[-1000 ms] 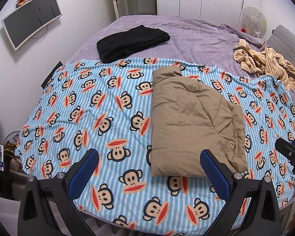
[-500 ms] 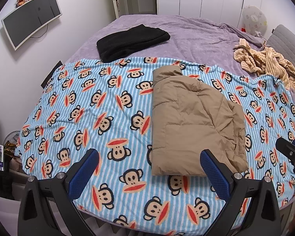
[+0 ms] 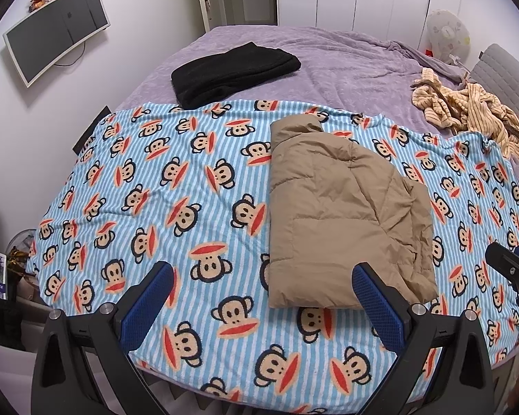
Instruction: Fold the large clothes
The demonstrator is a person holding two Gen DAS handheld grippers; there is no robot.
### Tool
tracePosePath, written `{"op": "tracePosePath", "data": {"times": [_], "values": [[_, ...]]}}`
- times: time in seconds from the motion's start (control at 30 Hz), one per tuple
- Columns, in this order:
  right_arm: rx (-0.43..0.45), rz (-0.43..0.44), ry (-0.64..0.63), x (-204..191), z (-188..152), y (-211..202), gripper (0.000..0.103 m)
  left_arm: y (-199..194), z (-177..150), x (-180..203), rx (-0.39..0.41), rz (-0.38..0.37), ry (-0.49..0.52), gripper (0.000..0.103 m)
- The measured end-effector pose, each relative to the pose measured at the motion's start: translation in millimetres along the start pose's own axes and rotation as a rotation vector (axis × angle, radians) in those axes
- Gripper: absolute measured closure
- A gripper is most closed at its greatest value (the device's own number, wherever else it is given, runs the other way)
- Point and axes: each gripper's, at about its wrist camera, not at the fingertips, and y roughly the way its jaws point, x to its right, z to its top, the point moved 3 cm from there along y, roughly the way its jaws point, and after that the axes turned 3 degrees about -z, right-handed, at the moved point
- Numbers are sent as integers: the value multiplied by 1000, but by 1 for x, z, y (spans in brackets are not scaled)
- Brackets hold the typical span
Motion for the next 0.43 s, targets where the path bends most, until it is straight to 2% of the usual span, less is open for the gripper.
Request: {"op": "tracePosePath", "data": {"times": [0.2,0.33,0.43], "values": [[-3,0,1,0,0,0,14,0,-3,-4,2,17,-17,0],[-2,0,0,-1,0,0,14,-7,-3,-4,58,31,1,0],[-2,-2,3,-1,-1,0,14,-6,-1,-4,46,12,-6,0]]}}
